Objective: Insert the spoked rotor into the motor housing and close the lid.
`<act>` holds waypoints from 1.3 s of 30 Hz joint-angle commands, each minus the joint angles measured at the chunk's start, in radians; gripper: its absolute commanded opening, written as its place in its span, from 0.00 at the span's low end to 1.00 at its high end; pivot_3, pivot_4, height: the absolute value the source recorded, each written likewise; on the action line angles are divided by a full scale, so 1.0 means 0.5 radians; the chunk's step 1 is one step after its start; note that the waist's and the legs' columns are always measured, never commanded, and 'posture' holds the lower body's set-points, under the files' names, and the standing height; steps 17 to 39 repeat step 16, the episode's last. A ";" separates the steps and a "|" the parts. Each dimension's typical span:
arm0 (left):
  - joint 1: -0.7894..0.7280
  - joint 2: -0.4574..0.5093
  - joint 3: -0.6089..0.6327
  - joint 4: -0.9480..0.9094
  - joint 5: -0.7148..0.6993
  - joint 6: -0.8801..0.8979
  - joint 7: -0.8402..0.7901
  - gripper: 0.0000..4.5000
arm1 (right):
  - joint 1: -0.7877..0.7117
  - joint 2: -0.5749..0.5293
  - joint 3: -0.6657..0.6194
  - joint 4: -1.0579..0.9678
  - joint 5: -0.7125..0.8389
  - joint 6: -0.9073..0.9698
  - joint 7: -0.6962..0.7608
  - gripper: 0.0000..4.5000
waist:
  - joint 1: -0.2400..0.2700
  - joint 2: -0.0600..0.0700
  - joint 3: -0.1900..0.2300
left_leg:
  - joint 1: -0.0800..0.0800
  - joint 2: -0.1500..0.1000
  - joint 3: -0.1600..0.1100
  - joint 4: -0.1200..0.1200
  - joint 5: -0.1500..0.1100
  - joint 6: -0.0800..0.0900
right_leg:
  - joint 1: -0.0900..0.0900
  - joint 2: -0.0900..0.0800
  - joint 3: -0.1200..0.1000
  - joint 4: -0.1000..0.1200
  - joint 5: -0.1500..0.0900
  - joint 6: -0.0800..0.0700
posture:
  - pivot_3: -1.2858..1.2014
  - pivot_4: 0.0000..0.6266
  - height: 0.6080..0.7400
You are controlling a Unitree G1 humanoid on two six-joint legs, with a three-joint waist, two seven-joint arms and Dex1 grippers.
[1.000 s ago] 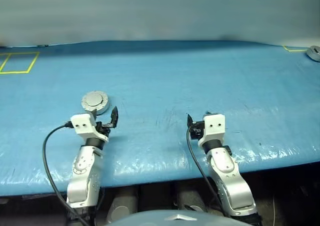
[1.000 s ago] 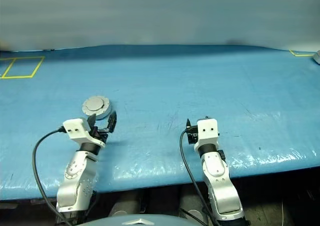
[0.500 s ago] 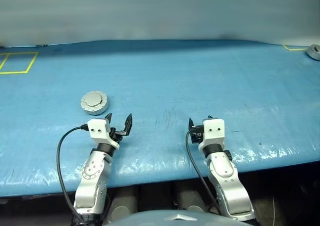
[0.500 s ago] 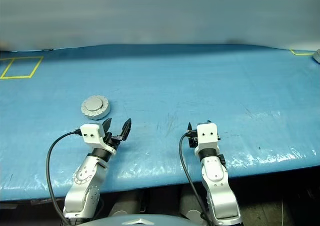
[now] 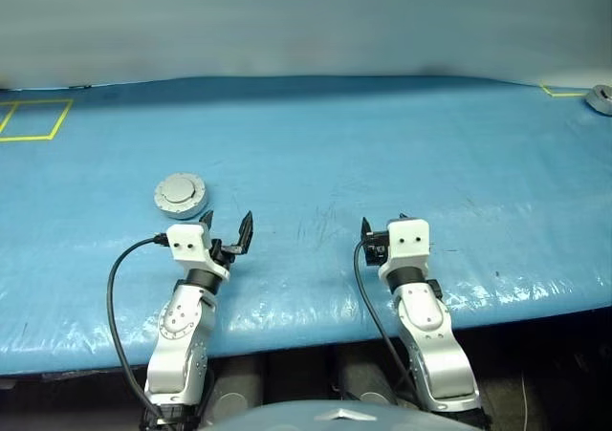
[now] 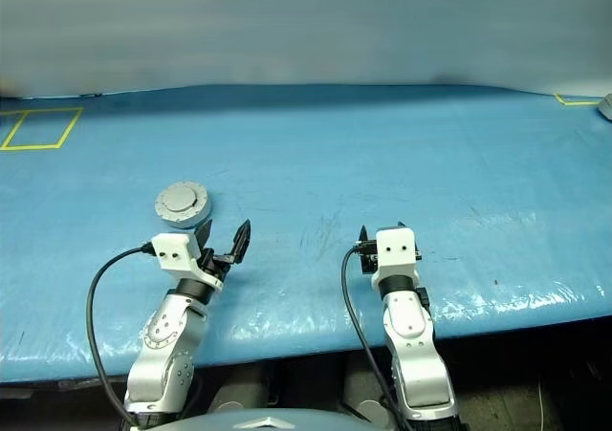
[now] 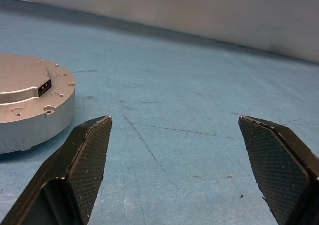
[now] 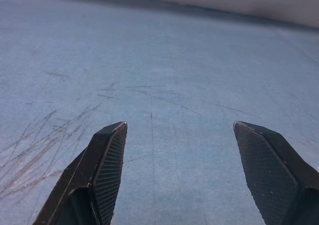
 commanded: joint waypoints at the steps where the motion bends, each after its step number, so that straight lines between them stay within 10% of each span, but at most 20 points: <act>1: -0.037 -0.015 0.002 -0.017 0.000 -0.054 -0.002 0.97 | -0.032 0.003 -0.022 -0.022 -0.019 -0.039 -0.001 0.80 | 0.000 0.000 0.000 | 0.000 0.000 0.000 0.000 0.000 0.000 | 0.000 0.000 0.000 0.000 0.000 0.000 | 0.52 0.24 1.00; 39: -0.087 -0.018 0.011 0.046 0.018 -0.095 0.001 0.97 | -0.086 -0.001 -0.033 0.015 -0.036 -0.023 0.014 0.80 | 0.000 0.000 0.000 | 0.001 0.000 0.000 0.001 0.000 0.000 | 0.001 0.001 0.000 0.001 0.000 0.000 | 0.52 0.24 1.00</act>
